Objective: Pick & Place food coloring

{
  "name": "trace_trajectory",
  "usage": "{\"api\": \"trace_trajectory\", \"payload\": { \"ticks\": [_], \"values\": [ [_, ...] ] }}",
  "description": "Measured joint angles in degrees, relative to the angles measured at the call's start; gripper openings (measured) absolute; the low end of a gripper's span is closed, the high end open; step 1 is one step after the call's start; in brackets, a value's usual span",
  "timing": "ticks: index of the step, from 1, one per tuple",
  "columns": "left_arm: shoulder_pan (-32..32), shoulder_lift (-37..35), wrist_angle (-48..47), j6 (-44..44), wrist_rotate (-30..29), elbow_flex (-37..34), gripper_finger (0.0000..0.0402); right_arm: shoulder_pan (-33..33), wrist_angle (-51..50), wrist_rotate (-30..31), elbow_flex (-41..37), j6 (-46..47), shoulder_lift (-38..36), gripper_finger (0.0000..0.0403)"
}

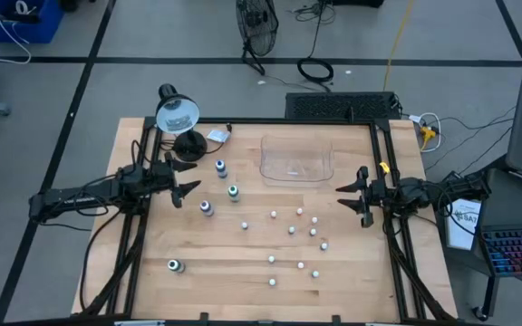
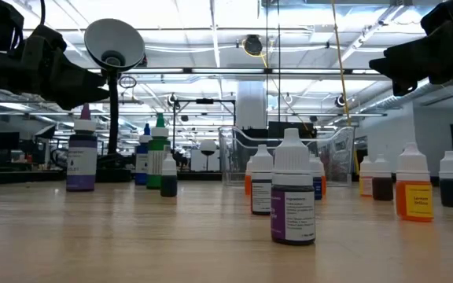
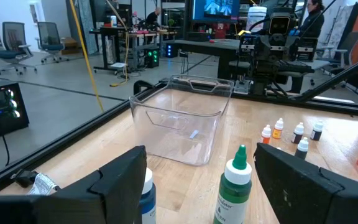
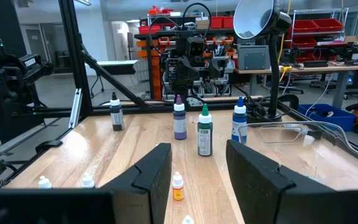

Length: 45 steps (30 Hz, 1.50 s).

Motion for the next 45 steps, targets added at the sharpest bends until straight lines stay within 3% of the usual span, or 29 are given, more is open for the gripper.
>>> {"api": "trace_trajectory", "payload": {
  "ticks": [18, 22, 26, 34, 36, 40, 45],
  "values": [
    [0.0, 0.0, 0.0, 0.0, 0.0, 0.0, 0.0296, 0.0, 0.0, 0.0, 0.0, 0.0, 0.0, 0.0141],
    [0.0, 0.0, 0.0, 0.0, 0.0, 0.0, 0.0296, 0.0, 7.1, 1.8, -1.1, -1.4, 0.5, 0.0141],
    [0.0, 0.0, 0.0, 0.0, 0.0, 0.0, 0.0296, 0.1, 11.1, 0.0, -1.4, 8.3, 0.5, 0.0141],
    [0.0, 0.0, 0.0, 0.0, 0.0, 0.0, 0.0296, 0.1, 16.3, -0.2, -1.5, 17.5, 0.6, 0.0141],
    [0.0, 0.0, 0.0, 0.0, 0.0, 0.0, 0.0296, 0.1, 16.9, -2.5, -0.9, 21.5, 1.3, 0.0141],
    [0.0, 0.0, 0.0, 0.0, 0.0, 0.0, 0.0296, 0.9, 12.3, -10.5, 4.3, 29.8, 7.1, 0.0141],
    [0.0, 0.0, 0.0, 0.0, 0.0, 0.0, 0.0296, 5.9, 0.2, -1.8, 15.3, 38.8, 25.7, 0.0141]
  ]
}}
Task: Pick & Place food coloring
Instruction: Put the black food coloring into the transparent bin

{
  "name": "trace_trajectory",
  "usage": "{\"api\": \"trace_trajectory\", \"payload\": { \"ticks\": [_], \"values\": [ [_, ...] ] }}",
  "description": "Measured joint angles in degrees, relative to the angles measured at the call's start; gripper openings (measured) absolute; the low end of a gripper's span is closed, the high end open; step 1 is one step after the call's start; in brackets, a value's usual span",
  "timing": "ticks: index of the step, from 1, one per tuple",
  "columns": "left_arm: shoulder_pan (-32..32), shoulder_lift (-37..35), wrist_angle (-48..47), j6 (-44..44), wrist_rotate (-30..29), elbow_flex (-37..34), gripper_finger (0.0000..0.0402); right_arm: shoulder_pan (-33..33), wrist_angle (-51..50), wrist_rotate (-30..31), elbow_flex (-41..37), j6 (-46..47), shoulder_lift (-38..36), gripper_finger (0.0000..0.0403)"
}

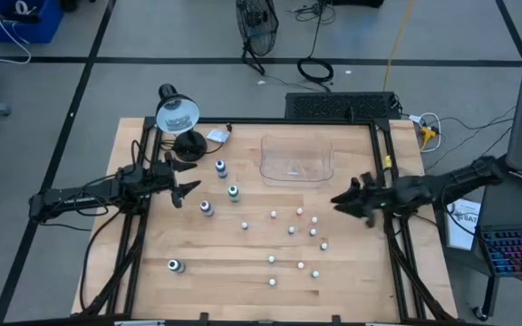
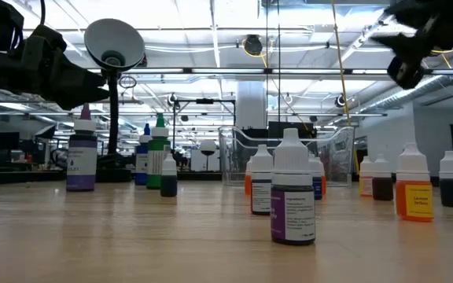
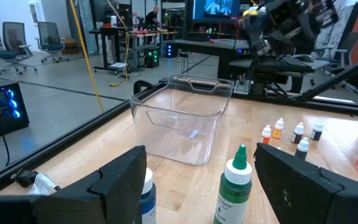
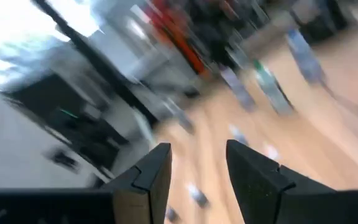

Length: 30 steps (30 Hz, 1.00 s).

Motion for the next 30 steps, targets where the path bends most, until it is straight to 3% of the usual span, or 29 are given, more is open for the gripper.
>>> {"api": "trace_trajectory", "payload": {
  "ticks": [4, 8, 12, 15, 23, 30],
  "values": [
    [0.0, 0.0, 0.0, 0.0, 0.0, 0.0, 0.0296, 3.4, -11.5, 0.3, 14.8, 9.9, 19.1, 0.0141],
    [0.0, 0.0, 0.0, 0.0, 0.0, 0.0, 0.0296, 6.7, -33.1, -0.1, 32.7, 20.6, 37.5, 0.0141],
    [0.0, 0.0, 0.0, 0.0, 0.0, 0.0, 0.0296, 9.4, -51.2, -3.6, 48.0, 32.0, 52.1, 0.0141],
    [0.0, 0.0, 0.0, 0.0, 0.0, 0.0, 0.0296, 11.3, -59.1, -6.8, 55.3, 38.6, 60.8, 0.0141],
    [0.0, 0.0, 0.0, 0.0, 0.0, 0.0, 0.0296, 14.7, -68.7, -14.4, 58.4, 44.2, 72.4, 0.0141],
    [0.0, 0.0, 0.0, 0.0, 0.0, 0.0, 0.0296, 14.3, -72.1, -10.3, 58.4, 38.4, 74.8, 0.0141]
  ]
}}
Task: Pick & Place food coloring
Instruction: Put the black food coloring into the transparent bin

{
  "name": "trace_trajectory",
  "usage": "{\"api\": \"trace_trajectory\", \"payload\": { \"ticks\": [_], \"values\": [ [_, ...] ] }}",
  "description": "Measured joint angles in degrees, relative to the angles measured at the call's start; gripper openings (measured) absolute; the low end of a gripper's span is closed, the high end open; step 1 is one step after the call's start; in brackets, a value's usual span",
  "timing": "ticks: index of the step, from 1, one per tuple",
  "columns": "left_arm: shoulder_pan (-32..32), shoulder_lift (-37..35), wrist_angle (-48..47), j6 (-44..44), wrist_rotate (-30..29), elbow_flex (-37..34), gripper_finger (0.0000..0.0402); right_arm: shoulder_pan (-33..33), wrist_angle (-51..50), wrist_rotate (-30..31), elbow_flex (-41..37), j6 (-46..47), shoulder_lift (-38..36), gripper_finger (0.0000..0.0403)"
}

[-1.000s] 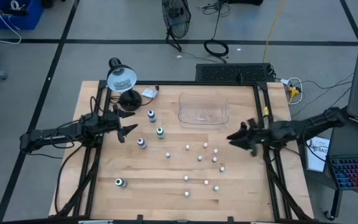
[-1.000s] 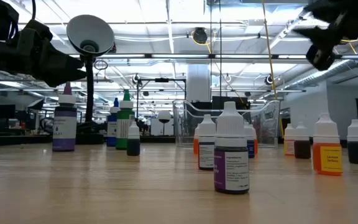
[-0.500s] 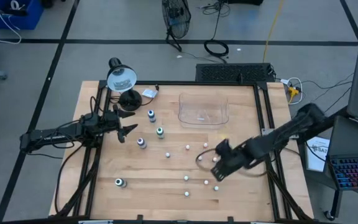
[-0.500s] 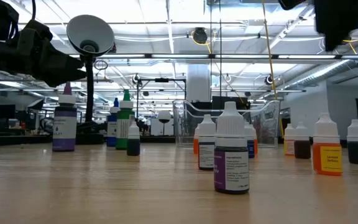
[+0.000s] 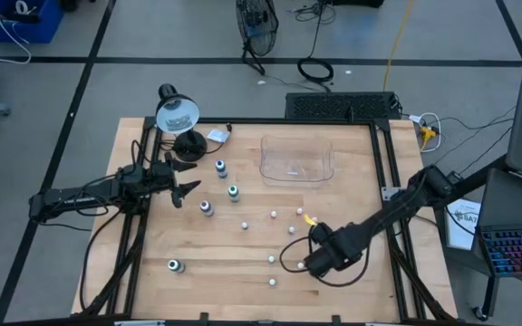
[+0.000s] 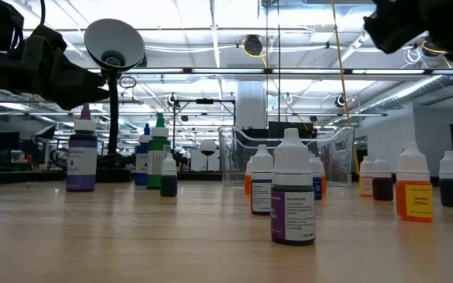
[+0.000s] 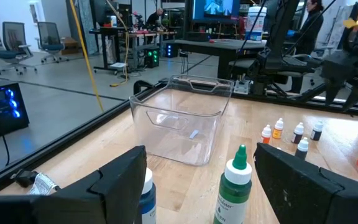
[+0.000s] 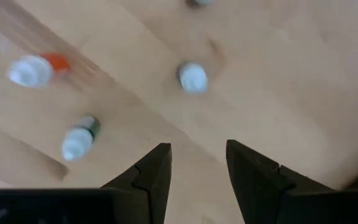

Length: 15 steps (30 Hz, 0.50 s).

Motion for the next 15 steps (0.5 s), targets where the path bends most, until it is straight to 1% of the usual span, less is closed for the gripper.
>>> {"api": "trace_trajectory", "payload": {
  "ticks": [6, 15],
  "values": [
    [0.0, 0.0, 0.0, 0.0, 0.0, 0.0, 0.0296, -1.0, 1.7, 4.6, -0.3, -4.6, 0.0, 0.0147],
    [0.0, 0.0, 0.0, 0.0, 0.0, 0.0, 0.0296, -2.9, 12.0, 4.5, -8.9, -6.0, 0.0, 0.0176]
  ]
}}
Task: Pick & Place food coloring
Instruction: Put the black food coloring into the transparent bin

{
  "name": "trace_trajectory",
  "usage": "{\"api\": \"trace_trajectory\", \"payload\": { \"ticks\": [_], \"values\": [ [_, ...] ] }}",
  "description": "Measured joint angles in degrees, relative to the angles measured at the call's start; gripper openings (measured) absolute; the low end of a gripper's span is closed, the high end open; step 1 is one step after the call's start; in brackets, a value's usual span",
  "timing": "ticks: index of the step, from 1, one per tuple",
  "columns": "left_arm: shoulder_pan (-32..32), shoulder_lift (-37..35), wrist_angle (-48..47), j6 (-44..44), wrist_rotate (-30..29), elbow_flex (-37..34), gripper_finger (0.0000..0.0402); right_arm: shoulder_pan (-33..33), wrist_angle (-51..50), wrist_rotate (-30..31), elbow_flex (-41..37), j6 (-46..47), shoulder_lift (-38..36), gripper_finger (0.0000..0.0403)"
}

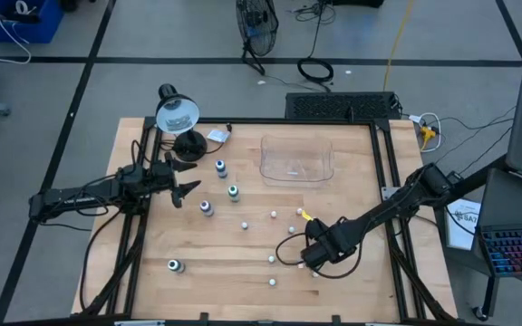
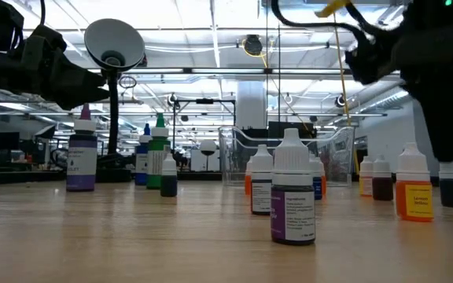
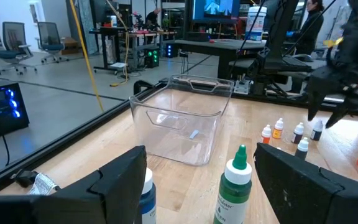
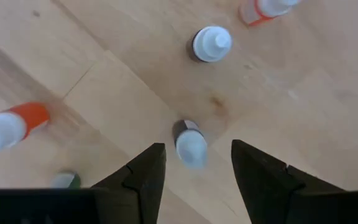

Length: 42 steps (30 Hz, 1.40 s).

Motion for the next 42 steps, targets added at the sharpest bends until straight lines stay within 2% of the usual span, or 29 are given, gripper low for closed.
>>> {"api": "trace_trajectory", "payload": {
  "ticks": [7, 20, 28, 35, 42],
  "values": [
    [0.0, 0.0, 0.0, 0.0, 0.0, 0.0, 0.0296, 0.0, 2.9, -0.1, -3.4, 0.0, -0.1, 0.0173],
    [0.0, 0.0, 0.0, 0.0, 0.0, 0.0, 0.0296, 0.0, 6.0, -0.1, -4.3, -0.3, -0.1, 0.0158],
    [0.0, 0.0, 0.0, 0.0, 0.0, 0.0, 0.0296, 0.0, 6.0, -0.8, -4.3, -0.3, -0.1, 0.0119],
    [0.0, 0.0, 0.0, 0.0, 0.0, 0.0, 0.0296, 0.0, 6.0, -1.4, -4.3, -1.5, -0.1, 0.0056],
    [0.0, 0.0, 0.0, 0.0, 0.0, 0.0, 0.0296, 0.3, 6.5, 1.7, -4.3, -4.0, -0.1, 0.0051]
  ]
}}
